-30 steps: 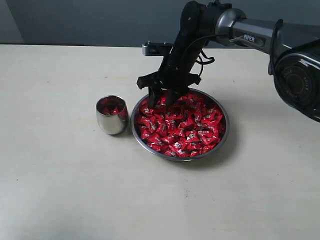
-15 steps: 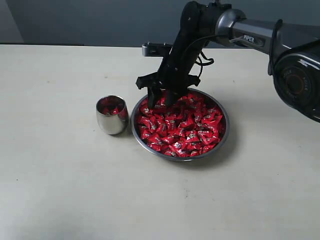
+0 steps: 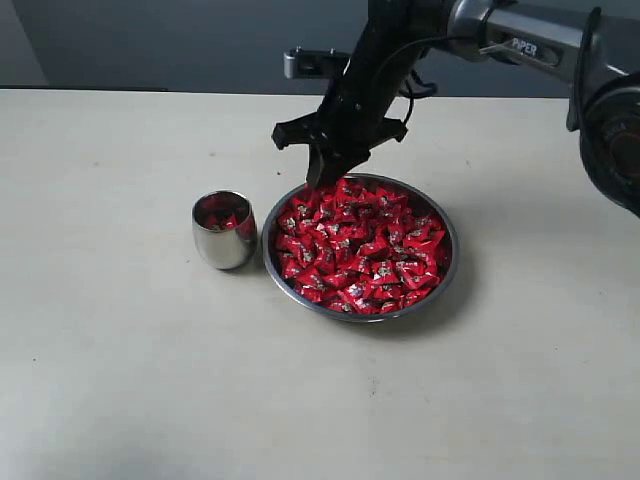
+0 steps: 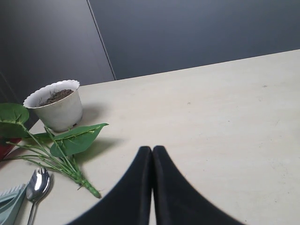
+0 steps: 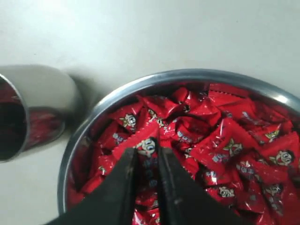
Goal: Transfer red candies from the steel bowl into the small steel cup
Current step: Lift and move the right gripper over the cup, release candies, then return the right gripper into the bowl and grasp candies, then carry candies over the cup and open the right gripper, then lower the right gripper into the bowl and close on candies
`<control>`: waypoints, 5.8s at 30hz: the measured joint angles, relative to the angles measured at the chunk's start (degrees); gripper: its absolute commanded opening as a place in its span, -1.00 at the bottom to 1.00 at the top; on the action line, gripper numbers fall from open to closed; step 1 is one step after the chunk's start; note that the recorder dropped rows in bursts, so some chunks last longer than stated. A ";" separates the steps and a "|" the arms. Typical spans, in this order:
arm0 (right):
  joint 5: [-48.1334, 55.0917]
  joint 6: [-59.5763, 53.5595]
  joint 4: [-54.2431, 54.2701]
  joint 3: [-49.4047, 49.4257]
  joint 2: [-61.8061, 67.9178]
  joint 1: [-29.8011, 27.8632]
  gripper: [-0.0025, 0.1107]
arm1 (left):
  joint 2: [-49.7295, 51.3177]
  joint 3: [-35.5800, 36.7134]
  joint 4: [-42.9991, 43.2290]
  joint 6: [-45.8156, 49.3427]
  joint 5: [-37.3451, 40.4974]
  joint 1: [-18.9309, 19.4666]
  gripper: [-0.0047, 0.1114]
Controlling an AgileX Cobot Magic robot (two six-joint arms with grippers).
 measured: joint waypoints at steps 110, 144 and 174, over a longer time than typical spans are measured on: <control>-18.71 -15.50 15.80 11.95 -8.41 9.87 -0.95 | 0.00 0.00 0.00 0.00 0.00 0.00 -0.91; -16.17 -8.43 5.95 11.95 -8.39 5.71 -0.22 | 0.00 0.00 0.00 0.00 0.00 0.00 -0.91; -10.33 2.80 -2.34 21.95 -5.30 1.68 -0.22 | 0.00 0.00 0.00 0.00 0.00 0.00 -0.91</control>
